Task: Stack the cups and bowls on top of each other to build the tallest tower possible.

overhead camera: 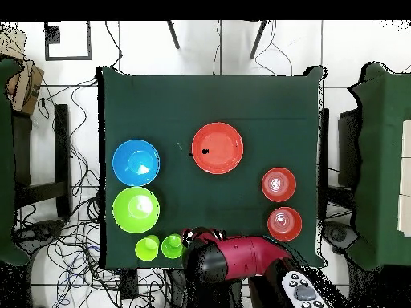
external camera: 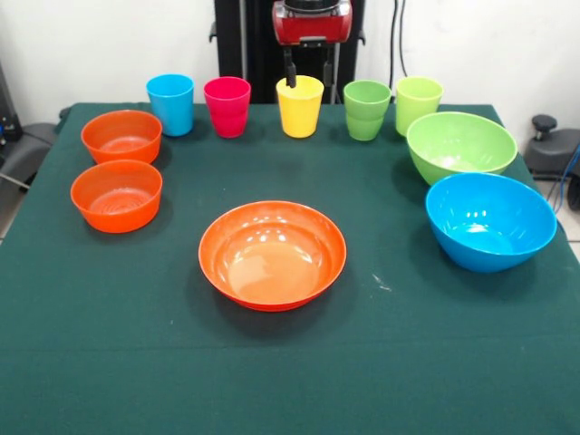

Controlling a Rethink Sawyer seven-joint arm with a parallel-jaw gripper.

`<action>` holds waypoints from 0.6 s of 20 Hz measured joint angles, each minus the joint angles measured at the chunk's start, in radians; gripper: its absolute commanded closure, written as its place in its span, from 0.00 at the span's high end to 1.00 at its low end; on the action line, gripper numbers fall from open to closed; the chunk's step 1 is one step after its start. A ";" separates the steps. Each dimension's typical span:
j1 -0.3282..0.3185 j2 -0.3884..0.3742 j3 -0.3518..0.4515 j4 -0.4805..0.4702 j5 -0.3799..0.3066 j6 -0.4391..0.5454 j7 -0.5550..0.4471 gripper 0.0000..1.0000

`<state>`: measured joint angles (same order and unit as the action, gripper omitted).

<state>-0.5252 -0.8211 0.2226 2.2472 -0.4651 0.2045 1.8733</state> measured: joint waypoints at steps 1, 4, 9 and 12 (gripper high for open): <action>0.000 0.004 -0.002 -0.001 0.000 0.000 0.000 1.00; 0.003 0.015 -0.011 -0.005 0.000 0.000 0.000 1.00; 0.008 0.024 -0.021 -0.008 0.000 0.000 0.000 1.00; 0.016 0.030 -0.028 -0.012 0.000 -0.001 0.000 1.00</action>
<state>-0.5088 -0.7907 0.1942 2.2348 -0.4649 0.2037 1.8733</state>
